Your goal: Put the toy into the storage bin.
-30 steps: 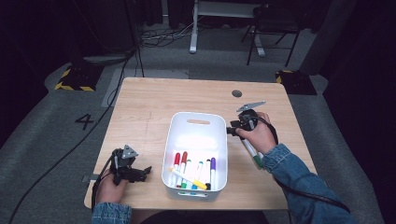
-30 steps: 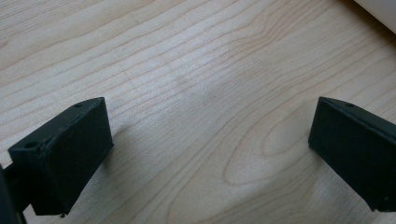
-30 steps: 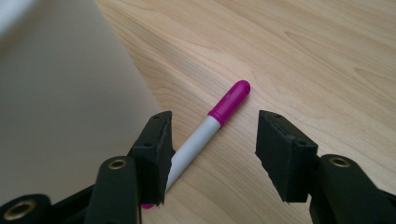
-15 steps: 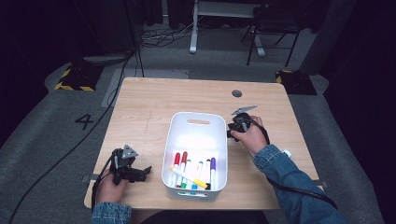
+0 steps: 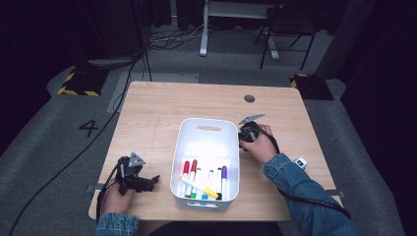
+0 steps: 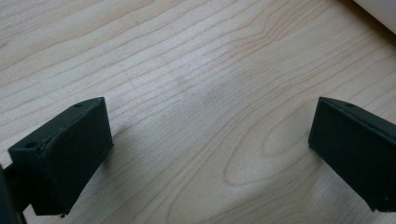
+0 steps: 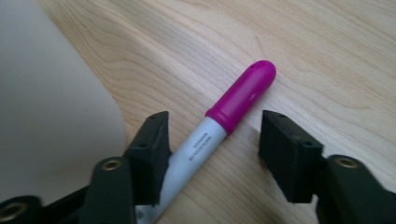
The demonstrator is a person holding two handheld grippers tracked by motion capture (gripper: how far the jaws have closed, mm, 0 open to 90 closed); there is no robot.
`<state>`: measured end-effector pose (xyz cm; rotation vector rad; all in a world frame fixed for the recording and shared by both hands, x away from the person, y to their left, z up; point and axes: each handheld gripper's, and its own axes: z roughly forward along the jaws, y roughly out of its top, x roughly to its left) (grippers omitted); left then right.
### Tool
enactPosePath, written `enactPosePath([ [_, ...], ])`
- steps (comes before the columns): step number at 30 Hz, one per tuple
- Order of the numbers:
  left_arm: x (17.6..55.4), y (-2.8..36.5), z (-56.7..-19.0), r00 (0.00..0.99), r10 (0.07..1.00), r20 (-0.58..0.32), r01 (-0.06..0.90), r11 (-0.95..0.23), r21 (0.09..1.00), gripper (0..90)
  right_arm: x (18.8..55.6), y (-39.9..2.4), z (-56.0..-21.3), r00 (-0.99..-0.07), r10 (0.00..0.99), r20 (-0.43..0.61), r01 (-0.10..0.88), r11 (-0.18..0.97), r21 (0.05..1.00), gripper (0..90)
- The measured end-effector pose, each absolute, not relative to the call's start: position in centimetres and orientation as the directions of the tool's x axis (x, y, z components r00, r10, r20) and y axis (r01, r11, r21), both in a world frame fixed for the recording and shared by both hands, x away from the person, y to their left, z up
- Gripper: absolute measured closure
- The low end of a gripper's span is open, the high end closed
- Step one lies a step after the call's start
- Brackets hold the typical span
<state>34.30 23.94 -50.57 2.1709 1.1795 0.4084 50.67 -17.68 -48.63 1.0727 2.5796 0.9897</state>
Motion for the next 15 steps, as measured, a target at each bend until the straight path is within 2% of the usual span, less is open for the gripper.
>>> enactPosePath([
  [5,34.3,23.9,-50.6,0.552,0.833,-0.025,0.639,-0.404,0.654,0.0,50.3,-18.2,-48.1,-0.703,0.710,0.042,0.589,0.548,0.594,75.8],
  [11,34.3,23.9,-50.6,0.552,0.833,-0.026,0.640,-0.403,0.654,0.0,50.1,-18.6,-47.9,-0.638,0.766,0.077,0.652,0.484,0.583,77.3],
  [15,34.3,23.9,-50.6,0.553,0.833,-0.028,0.640,-0.403,0.654,0.0,50.1,-18.9,-47.8,-0.641,0.763,0.077,0.653,0.490,0.578,77.3],
])
